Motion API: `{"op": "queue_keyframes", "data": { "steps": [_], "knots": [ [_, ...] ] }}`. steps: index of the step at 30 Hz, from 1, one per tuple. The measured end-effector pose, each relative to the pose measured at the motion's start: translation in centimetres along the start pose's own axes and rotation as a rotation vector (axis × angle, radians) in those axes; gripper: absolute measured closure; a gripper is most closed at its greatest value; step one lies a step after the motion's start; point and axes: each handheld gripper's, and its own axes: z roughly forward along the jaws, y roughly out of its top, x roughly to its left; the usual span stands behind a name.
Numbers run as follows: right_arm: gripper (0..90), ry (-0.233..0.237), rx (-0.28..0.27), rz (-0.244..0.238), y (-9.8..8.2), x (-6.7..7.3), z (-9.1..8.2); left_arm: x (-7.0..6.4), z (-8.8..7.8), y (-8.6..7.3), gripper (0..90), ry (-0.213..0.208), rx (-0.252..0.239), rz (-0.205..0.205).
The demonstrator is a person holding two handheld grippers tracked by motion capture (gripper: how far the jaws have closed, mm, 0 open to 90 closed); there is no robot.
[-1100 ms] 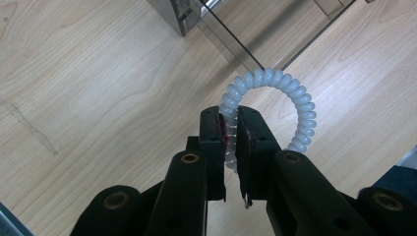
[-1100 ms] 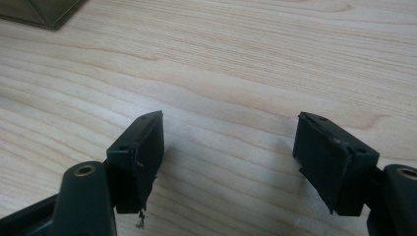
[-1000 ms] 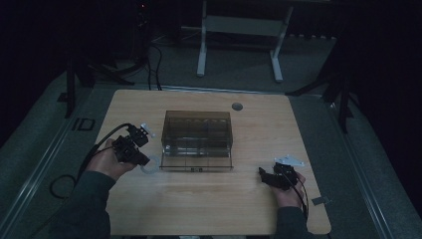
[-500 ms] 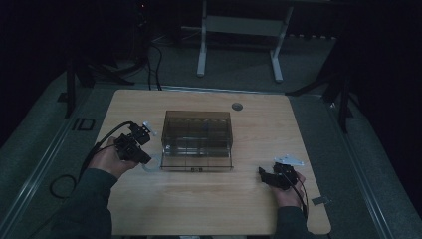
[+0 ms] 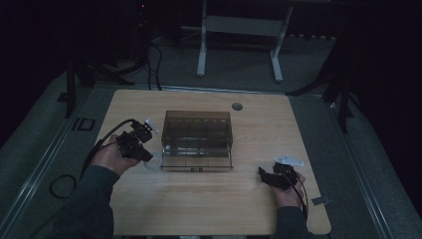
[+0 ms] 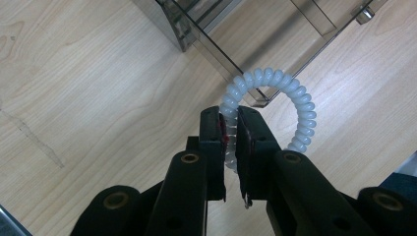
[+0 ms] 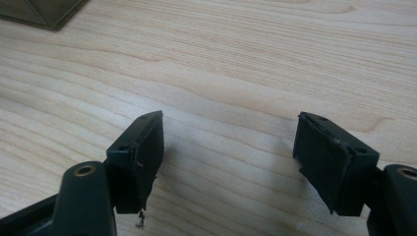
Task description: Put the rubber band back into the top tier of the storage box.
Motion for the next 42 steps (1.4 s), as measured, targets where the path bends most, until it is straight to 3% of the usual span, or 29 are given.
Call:
{"op": "queue_keyframes", "data": {
  "steps": [42],
  "knots": [
    [27.3,0.000,0.001,0.000,0.0,0.0,0.0,-0.2,1.1,2.3,82.0,-0.010,0.009,0.012]
  ]
}}
